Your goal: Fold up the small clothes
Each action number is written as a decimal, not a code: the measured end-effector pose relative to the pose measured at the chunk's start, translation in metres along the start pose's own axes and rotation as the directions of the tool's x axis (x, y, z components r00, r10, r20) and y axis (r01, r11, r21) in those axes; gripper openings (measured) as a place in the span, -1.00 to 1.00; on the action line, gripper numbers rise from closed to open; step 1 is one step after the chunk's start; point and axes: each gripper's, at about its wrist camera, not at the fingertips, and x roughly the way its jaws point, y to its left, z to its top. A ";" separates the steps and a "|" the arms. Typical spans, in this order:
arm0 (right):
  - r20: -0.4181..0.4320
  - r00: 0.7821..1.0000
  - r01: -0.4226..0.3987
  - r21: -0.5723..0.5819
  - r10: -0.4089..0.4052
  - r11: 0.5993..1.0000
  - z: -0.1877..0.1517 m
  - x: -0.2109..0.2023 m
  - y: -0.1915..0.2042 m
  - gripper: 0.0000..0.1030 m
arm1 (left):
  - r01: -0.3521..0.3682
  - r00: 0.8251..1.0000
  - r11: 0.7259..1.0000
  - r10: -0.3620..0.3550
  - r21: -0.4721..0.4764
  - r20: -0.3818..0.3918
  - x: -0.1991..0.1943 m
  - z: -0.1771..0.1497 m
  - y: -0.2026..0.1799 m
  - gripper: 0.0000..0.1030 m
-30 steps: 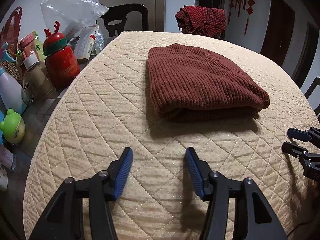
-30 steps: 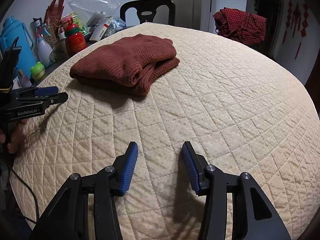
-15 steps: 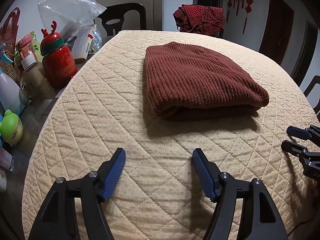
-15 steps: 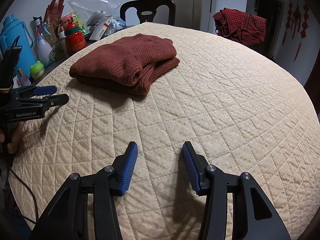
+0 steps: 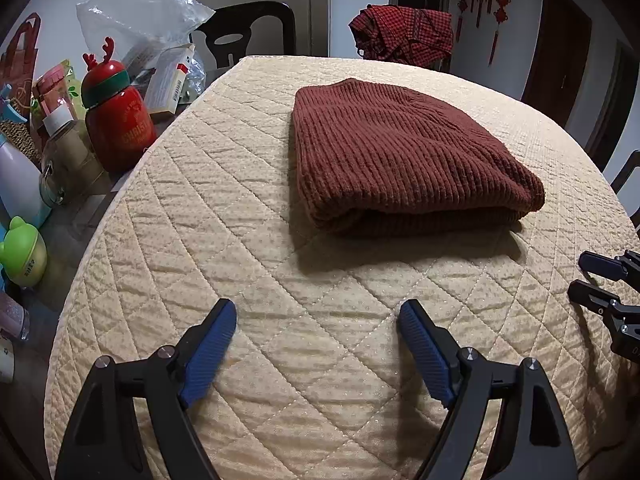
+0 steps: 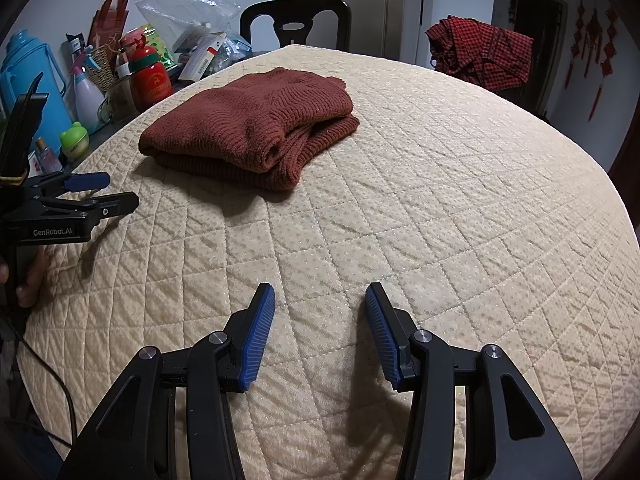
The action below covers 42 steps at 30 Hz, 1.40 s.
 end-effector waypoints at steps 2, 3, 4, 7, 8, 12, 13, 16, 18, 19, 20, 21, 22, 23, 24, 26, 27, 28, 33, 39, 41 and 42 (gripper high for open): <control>0.000 1.000 0.000 0.000 0.000 1.000 0.000 0.000 0.000 -0.07 | -0.001 1.000 1.000 0.001 0.001 0.000 0.000 0.000 0.000 0.67; 0.000 1.000 0.000 0.000 0.000 1.000 0.000 0.000 0.000 -0.07 | 0.000 1.000 1.000 0.000 0.001 0.000 0.000 0.000 0.000 0.67; 0.000 1.000 0.000 0.000 0.000 1.000 0.000 0.000 0.000 -0.07 | -0.001 1.000 1.000 0.001 0.001 0.000 0.000 0.000 -0.001 0.68; 0.000 1.000 0.002 -0.001 -0.002 1.000 0.000 0.000 0.000 -0.07 | -0.002 1.000 1.000 0.002 0.001 -0.001 0.000 0.000 0.000 0.69; 0.000 1.000 0.001 0.000 -0.001 1.000 0.000 0.000 0.000 -0.07 | -0.001 1.000 1.000 0.001 -0.001 -0.001 0.000 0.000 0.000 0.70; 0.000 1.000 0.001 -0.001 -0.001 1.000 0.000 0.000 0.000 -0.07 | -0.001 1.000 1.000 0.001 0.000 -0.001 0.001 0.000 0.000 0.71; 0.000 1.000 0.001 0.000 -0.001 1.000 0.000 0.000 0.000 -0.07 | -0.001 1.000 1.000 0.001 0.000 -0.001 0.001 0.000 0.000 0.71; 0.000 1.000 0.001 0.000 -0.001 1.000 0.000 0.000 0.000 -0.07 | -0.001 1.000 1.000 0.001 0.000 -0.001 0.001 0.000 0.000 0.71; 0.000 1.000 0.001 -0.001 -0.001 1.000 0.000 0.000 0.000 -0.07 | -0.001 1.000 1.000 0.001 0.000 -0.001 0.001 0.000 0.000 0.71; 0.000 1.000 0.001 -0.001 -0.001 1.000 0.000 0.000 0.000 -0.07 | -0.001 1.000 1.000 0.001 0.000 -0.001 0.001 0.000 0.000 0.71; 0.000 1.000 0.001 0.000 -0.001 1.000 0.000 0.000 0.000 -0.07 | -0.001 1.000 1.000 0.001 0.000 -0.001 0.001 0.000 0.000 0.71; 0.000 1.000 0.001 0.000 -0.001 1.000 0.000 0.000 0.001 -0.07 | -0.001 1.000 1.000 0.001 0.000 -0.001 0.001 0.000 0.000 0.71; 0.000 1.000 0.001 0.000 -0.001 1.000 0.000 0.000 0.001 -0.07 | -0.001 1.000 1.000 0.001 0.000 -0.001 0.001 0.000 0.000 0.71; 0.000 1.000 0.000 0.000 0.000 1.000 0.000 0.000 0.001 -0.07 | -0.001 1.000 1.000 0.001 0.000 -0.001 0.001 0.000 0.000 0.71; 0.000 1.000 0.000 0.000 0.000 1.000 0.000 0.000 0.001 -0.07 | -0.001 1.000 1.000 0.001 0.000 -0.001 0.001 0.000 0.000 0.71; 0.000 1.000 0.001 0.000 -0.001 1.000 0.000 0.000 0.001 -0.07 | -0.001 1.000 1.000 0.001 0.000 -0.001 0.001 0.000 0.000 0.71; 0.000 1.000 0.001 0.000 -0.001 1.000 0.000 0.000 0.001 -0.07 | -0.001 1.000 1.000 0.001 0.000 -0.001 0.001 0.000 0.000 0.71; 0.000 1.000 0.001 0.000 -0.001 1.000 0.000 0.000 0.001 -0.07 | -0.001 1.000 1.000 0.001 0.000 -0.001 0.001 0.000 0.000 0.71; 0.000 1.000 0.001 0.000 -0.001 1.000 0.000 0.000 0.001 -0.07 | -0.001 1.000 1.000 0.001 0.000 -0.001 0.001 0.000 0.000 0.71; 0.000 1.000 0.001 0.000 -0.001 1.000 -0.001 0.000 0.001 -0.06 | -0.001 1.000 1.000 0.001 0.000 -0.001 0.001 0.000 0.000 0.71; 0.000 1.000 0.001 0.000 -0.001 1.000 -0.001 0.000 0.001 -0.07 | 0.000 1.000 1.000 0.000 0.000 -0.001 0.001 0.000 0.001 0.71; 0.000 1.000 0.001 0.000 -0.001 1.000 0.000 0.000 0.001 -0.07 | 0.000 1.000 1.000 0.000 0.000 -0.002 0.001 0.000 0.000 0.71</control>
